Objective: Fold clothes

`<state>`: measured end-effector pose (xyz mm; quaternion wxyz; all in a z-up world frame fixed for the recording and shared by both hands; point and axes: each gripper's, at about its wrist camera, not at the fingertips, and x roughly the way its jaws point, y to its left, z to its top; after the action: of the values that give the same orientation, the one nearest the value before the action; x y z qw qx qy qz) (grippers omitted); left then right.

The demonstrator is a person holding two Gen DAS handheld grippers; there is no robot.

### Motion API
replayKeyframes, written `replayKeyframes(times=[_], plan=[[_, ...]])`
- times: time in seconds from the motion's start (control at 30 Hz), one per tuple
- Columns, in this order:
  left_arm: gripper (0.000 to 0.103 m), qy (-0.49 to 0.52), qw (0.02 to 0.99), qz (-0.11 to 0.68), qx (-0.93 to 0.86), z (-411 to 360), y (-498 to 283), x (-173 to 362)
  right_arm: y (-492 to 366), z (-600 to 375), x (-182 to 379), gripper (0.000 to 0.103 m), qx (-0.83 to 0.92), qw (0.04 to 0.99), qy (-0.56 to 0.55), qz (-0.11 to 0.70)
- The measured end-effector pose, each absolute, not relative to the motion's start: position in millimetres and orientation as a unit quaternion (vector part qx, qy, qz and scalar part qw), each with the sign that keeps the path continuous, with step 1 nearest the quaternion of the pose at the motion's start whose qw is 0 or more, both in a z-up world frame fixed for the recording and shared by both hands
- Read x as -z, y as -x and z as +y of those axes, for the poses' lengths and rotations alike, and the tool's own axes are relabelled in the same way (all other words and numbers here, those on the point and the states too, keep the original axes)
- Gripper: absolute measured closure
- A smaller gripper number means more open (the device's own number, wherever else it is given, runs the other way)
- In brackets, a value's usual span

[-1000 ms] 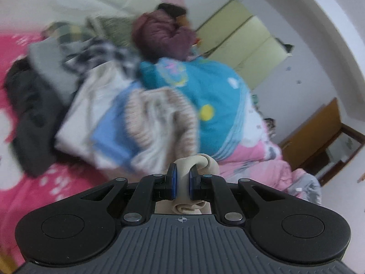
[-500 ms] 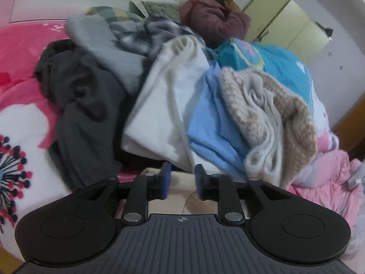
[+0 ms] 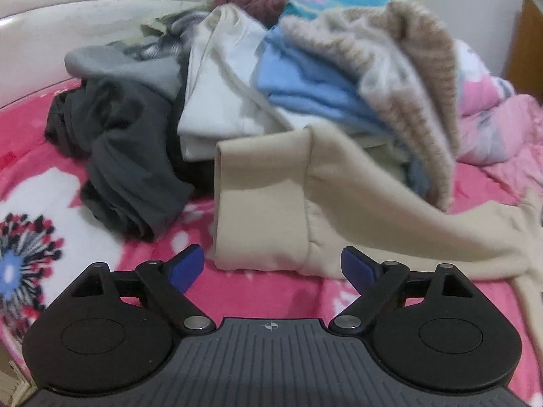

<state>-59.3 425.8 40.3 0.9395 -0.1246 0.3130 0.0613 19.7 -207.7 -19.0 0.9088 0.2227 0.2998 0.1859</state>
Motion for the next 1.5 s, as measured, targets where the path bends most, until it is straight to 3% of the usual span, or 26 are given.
replayKeyframes(times=[0.13,0.3,0.37,0.43,0.47,0.53,0.63,0.8,0.93,1.1,1.2,1.5], plan=[[0.014,0.221,0.925,0.295,-0.086,446.5,55.5,-30.1,-20.4,-207.5,19.6,0.068,-0.186,0.908,-0.224,0.300],[0.014,0.234,0.922,0.289,-0.106,445.6,53.5,-18.9,-20.7,-207.6,20.0,0.068,-0.186,0.908,-0.225,0.299],[0.019,0.246,0.920,0.283,-0.113,444.8,52.3,-17.8,-20.6,-207.5,19.9,0.068,-0.187,0.908,-0.225,0.299],[0.045,0.273,0.915,0.273,-0.119,448.4,51.1,-18.3,-20.3,-207.7,20.2,0.068,-0.187,0.908,-0.226,0.299],[0.052,0.286,0.911,0.270,-0.124,450.3,50.6,-18.7,-20.3,-207.8,20.2,0.068,-0.187,0.908,-0.226,0.299],[0.080,0.302,0.906,0.266,-0.131,452.2,50.9,-20.9,-20.2,-207.8,20.3,0.068,-0.187,0.908,-0.227,0.299],[0.086,0.332,0.896,0.259,-0.138,449.9,60.9,-37.2,-19.9,-207.8,20.6,0.068,-0.187,0.908,-0.228,0.298],[0.087,0.420,0.869,0.228,-0.127,449.5,110.4,-92.0,-20.1,-208.2,20.8,0.068,-0.187,0.908,-0.228,0.299],[0.087,0.420,0.858,0.259,-0.146,440.9,146.7,-110.3,-20.1,-208.1,21.0,0.068,-0.187,0.908,-0.229,0.298],[0.086,0.321,0.870,0.324,-0.188,437.5,138.9,-59.7,-19.8,-207.8,21.0,0.068,-0.187,0.908,-0.229,0.298],[0.079,0.297,0.878,0.322,-0.194,444.1,134.0,-32.4,-19.5,-207.6,21.1,0.068,-0.187,0.907,-0.230,0.298],[0.074,0.175,0.898,0.303,-0.268,450.9,142.0,-61.0,-19.7,-209.5,20.9,0.068,-0.188,0.907,-0.229,0.299]])
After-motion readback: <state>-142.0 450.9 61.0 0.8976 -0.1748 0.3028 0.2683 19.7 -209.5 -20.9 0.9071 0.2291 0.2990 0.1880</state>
